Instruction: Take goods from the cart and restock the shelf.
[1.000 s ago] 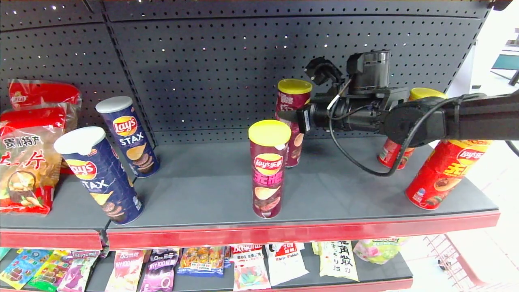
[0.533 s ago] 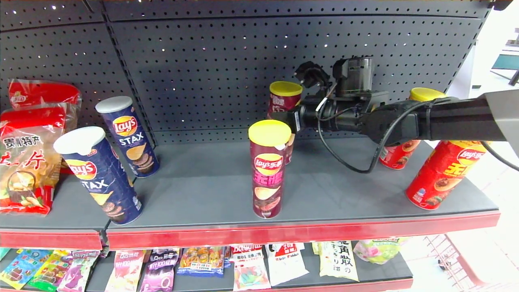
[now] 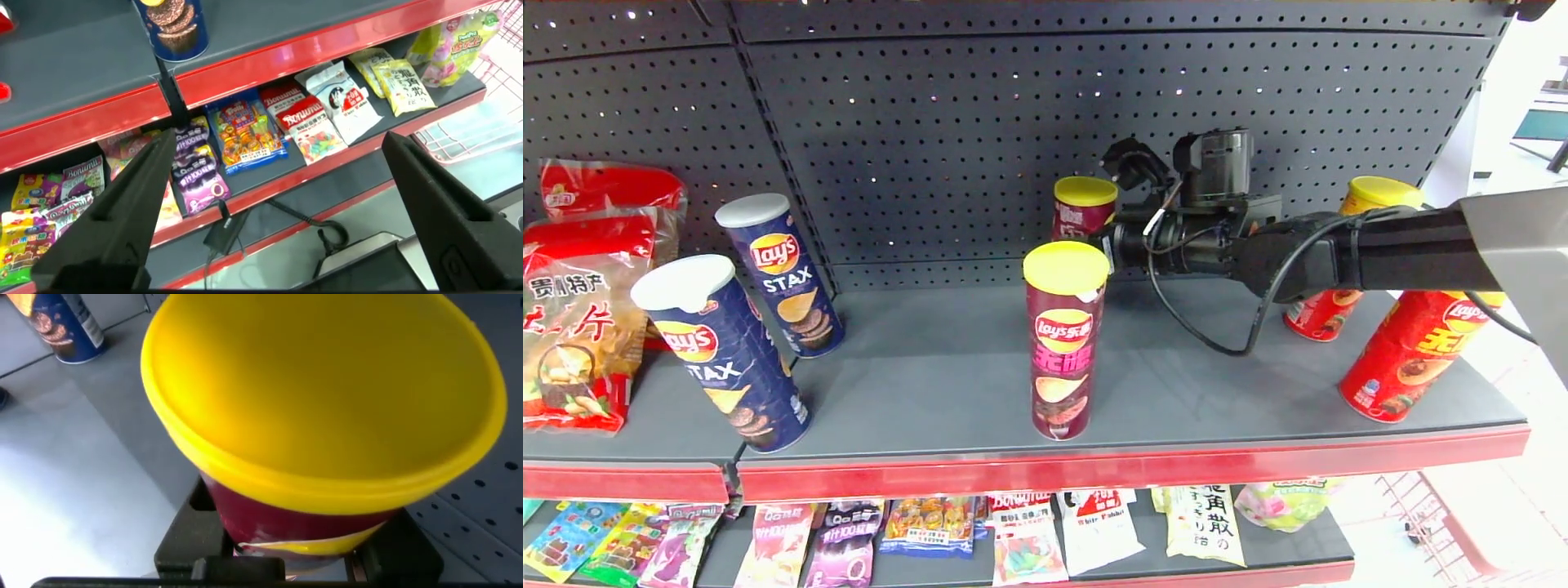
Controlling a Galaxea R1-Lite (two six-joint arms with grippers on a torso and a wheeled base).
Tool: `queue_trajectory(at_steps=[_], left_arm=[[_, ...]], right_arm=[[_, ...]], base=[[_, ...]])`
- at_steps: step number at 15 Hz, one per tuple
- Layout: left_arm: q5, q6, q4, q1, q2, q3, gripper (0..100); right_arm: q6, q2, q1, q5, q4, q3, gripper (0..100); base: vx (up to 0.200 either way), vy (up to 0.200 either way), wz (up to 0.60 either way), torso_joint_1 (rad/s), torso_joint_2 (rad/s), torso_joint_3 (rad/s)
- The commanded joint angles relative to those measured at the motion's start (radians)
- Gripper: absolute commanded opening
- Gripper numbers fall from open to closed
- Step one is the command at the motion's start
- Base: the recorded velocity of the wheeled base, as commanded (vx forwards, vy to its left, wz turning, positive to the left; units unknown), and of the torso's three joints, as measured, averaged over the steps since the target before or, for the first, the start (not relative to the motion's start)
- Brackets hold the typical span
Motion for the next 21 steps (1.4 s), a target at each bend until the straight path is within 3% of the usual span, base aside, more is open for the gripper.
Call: queue_trajectory(at_steps=[1, 6, 7, 14, 21], left_arm=[[0.000, 0.000, 0.001, 0.000, -0.005, 0.002, 100], [0.000, 0.000, -0.001, 0.000, -0.005, 0.002, 100], [0.000, 0.000, -0.001, 0.000, -0.005, 0.002, 100], [0.000, 0.000, -0.001, 0.000, -0.005, 0.000, 100], [-0.003, 0.000, -0.001, 0.000, -0.005, 0.000, 100]], right_arm=[[-0.002, -0.001, 0.001, 0.000, 0.000, 0.004, 0], [-0.004, 0.000, 0.001, -0.002, 0.000, 0.013, 0], [-0.005, -0.001, 0.001, -0.002, 0.000, 0.025, 100], [-0.004, -0.034, 0.001, -0.034, 0.001, 0.044, 100], [-0.002, -0.213, -0.004, -0.083, 0.000, 0.243, 100]], base=[[0.000, 0.000, 0.00, 0.000, 0.00, 0.000], [0.000, 0.000, 0.00, 0.000, 0.00, 0.000], [0.000, 0.000, 0.00, 0.000, 0.00, 0.000], [0.000, 0.000, 0.00, 0.000, 0.00, 0.000], [0.000, 0.000, 0.00, 0.000, 0.00, 0.000]])
